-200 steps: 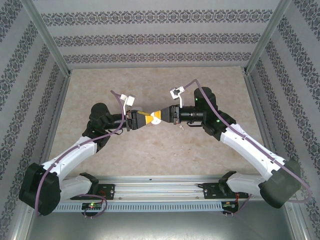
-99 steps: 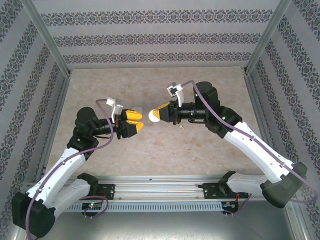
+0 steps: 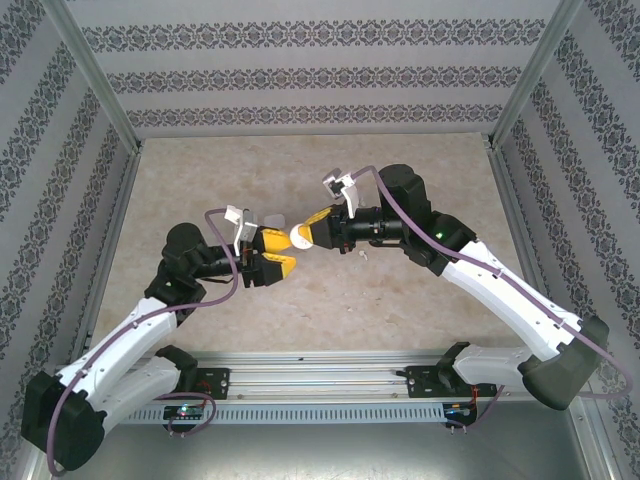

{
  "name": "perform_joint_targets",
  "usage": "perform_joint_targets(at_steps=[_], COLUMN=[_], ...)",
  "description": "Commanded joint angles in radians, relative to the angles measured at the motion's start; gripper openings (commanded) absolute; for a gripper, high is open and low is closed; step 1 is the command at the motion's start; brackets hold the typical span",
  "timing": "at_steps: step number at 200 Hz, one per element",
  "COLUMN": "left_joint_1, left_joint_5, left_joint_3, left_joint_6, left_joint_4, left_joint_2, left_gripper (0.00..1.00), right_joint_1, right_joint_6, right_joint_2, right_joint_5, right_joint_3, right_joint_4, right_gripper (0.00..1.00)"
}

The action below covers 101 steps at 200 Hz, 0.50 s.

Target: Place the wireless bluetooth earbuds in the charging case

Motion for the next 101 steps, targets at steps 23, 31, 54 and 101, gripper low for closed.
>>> perform_joint_targets(at_steps=[23, 31, 54, 101], left_joint_1=[-0.015, -0.015, -0.015, -0.019], left_joint_5=[-0.026, -0.027, -0.021, -0.004], left_joint_3=[-0.003, -0.001, 0.007, 0.012], left_joint_6=[-0.115, -0.124, -0.141, -0.153], left_joint_4=[0.210, 0.222, 0.240, 0.247], left_joint_2=[0.032, 0.037, 0.054, 0.075], left_gripper=[0.55, 0.55, 0.52, 0.41], right_joint_1=[0.018, 0.019, 0.021, 0.023], right_joint_6=[-0.014, -0.014, -0.013, -0.012], right_joint_2=[0.001, 0.001, 0.003, 0.005], right_joint_5=[-0.016, -0.016, -0.017, -0.020], right_joint_3=[0.010, 0.009, 0.008, 0.010], right_joint_4=[0.052, 0.052, 0.057, 0.060], right_gripper=[0.14, 0.14, 0.14, 0.14])
